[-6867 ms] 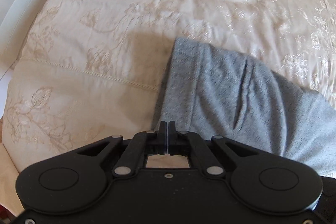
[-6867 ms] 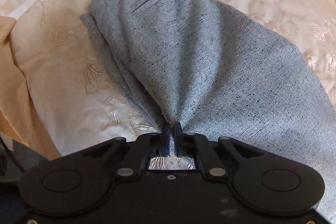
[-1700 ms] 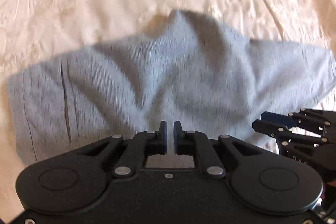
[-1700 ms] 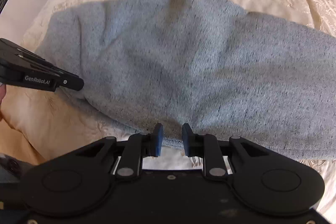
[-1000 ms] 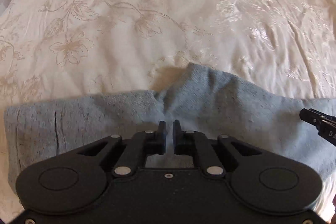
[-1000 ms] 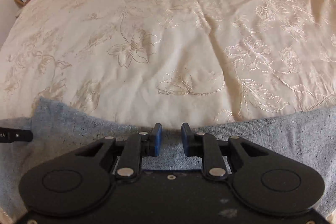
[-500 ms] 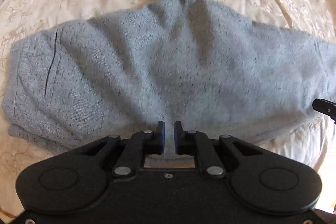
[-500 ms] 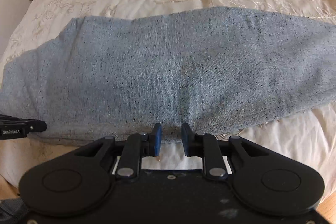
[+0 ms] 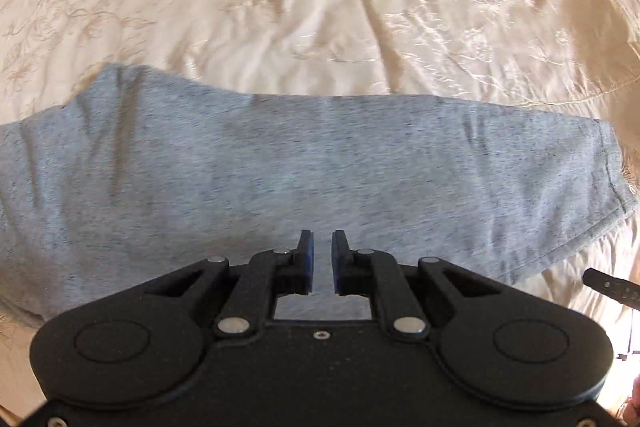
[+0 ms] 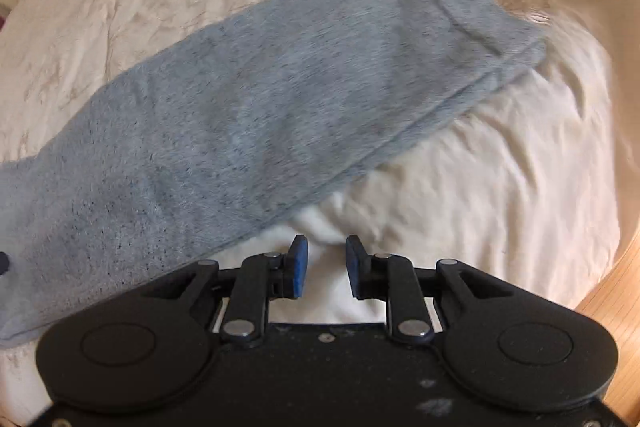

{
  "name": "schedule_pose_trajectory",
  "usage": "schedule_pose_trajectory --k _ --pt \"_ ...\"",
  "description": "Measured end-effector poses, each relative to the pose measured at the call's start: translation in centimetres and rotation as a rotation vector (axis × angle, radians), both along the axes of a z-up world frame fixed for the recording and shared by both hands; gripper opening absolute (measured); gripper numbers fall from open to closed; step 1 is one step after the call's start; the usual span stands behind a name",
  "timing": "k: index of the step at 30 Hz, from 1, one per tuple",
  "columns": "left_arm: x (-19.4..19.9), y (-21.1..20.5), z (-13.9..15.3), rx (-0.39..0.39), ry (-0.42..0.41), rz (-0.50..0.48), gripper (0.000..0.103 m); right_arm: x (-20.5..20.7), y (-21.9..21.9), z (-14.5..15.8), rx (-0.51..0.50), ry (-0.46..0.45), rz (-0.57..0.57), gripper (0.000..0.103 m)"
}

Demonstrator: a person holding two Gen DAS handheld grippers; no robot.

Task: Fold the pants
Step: 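Grasp the trouser leg hem with the right gripper and lift it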

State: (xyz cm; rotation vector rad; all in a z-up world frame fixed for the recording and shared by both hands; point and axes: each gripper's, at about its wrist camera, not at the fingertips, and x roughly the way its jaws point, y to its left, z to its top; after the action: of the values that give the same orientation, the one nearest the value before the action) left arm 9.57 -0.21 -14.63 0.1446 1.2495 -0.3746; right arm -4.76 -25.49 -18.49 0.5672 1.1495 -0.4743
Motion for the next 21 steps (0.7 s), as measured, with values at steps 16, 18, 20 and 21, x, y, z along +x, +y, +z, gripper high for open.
schedule_pose_trajectory --k 16,18,20,21 --pt "-4.1 -12.3 -5.4 0.152 0.047 -0.102 0.017 -1.1 -18.3 1.6 0.109 -0.196 -0.228 0.038" --pt "-3.6 -12.0 -5.4 0.143 0.073 -0.077 0.018 -1.4 -18.6 0.7 0.160 -0.164 -0.256 0.039" --pt "-3.0 -11.7 -5.3 0.131 0.098 -0.043 0.018 -1.7 -18.3 0.2 0.194 -0.158 -0.261 0.039" --pt "-2.7 -11.5 -5.3 0.125 0.110 -0.025 0.018 -2.4 -17.9 0.2 0.206 -0.161 -0.254 0.040"
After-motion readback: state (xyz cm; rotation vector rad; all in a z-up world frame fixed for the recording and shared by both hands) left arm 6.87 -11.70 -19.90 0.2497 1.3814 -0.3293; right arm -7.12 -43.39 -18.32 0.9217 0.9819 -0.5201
